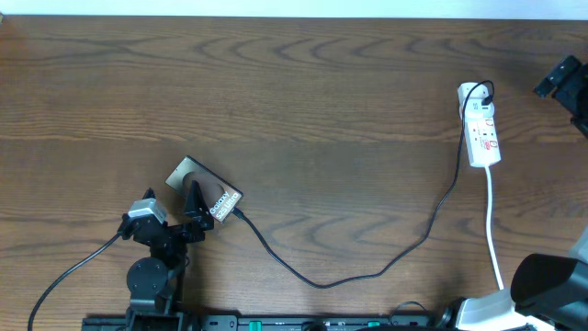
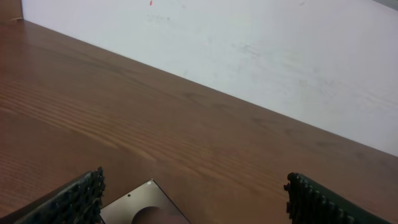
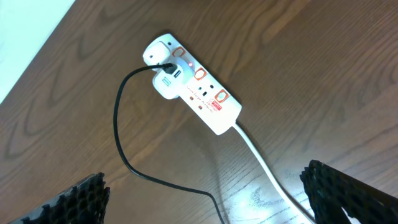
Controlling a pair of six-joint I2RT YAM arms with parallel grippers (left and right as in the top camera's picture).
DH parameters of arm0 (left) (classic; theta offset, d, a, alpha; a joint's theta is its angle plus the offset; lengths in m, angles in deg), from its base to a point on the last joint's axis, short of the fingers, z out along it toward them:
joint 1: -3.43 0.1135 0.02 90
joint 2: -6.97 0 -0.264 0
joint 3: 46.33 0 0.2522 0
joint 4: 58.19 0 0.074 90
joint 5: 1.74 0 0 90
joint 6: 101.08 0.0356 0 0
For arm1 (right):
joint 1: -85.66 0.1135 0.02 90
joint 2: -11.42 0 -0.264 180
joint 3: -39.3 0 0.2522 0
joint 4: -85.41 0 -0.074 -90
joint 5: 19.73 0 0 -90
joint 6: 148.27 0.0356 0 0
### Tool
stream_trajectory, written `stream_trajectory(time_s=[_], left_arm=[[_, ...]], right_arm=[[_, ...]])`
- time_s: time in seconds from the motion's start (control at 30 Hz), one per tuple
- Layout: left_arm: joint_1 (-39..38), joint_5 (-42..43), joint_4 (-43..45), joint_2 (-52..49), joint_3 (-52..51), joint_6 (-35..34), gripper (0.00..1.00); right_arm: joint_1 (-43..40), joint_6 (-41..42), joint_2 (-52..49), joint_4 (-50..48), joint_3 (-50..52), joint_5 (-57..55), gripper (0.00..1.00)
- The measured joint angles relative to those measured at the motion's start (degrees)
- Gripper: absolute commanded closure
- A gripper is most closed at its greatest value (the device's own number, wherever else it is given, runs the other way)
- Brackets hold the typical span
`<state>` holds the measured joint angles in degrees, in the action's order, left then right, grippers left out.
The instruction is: Plug charger to phone and switch on socket
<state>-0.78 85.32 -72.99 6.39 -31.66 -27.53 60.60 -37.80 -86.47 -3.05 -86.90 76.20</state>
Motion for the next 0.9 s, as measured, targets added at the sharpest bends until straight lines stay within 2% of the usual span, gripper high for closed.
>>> stream_trajectory(time_s=[0.57,0.7,0.9], left_arm=[[0.0,0.0,0.0,0.0,0.0,0.0,0.09],[0.0,0.0,-0.1,0.0,0.0,0.0,0.09],[0.0,0.0,-0.3,0.0,0.2,0.0,0.09]], right_arm=[[0.0,0.0,0.0,-1.9,0.2,-0.2,0.01],[0.9,0.0,1.0,-11.0,4.9,-0.5,0.01],[7.2,0.2,7.8,-35.4,25.1,-0.7,0.01]])
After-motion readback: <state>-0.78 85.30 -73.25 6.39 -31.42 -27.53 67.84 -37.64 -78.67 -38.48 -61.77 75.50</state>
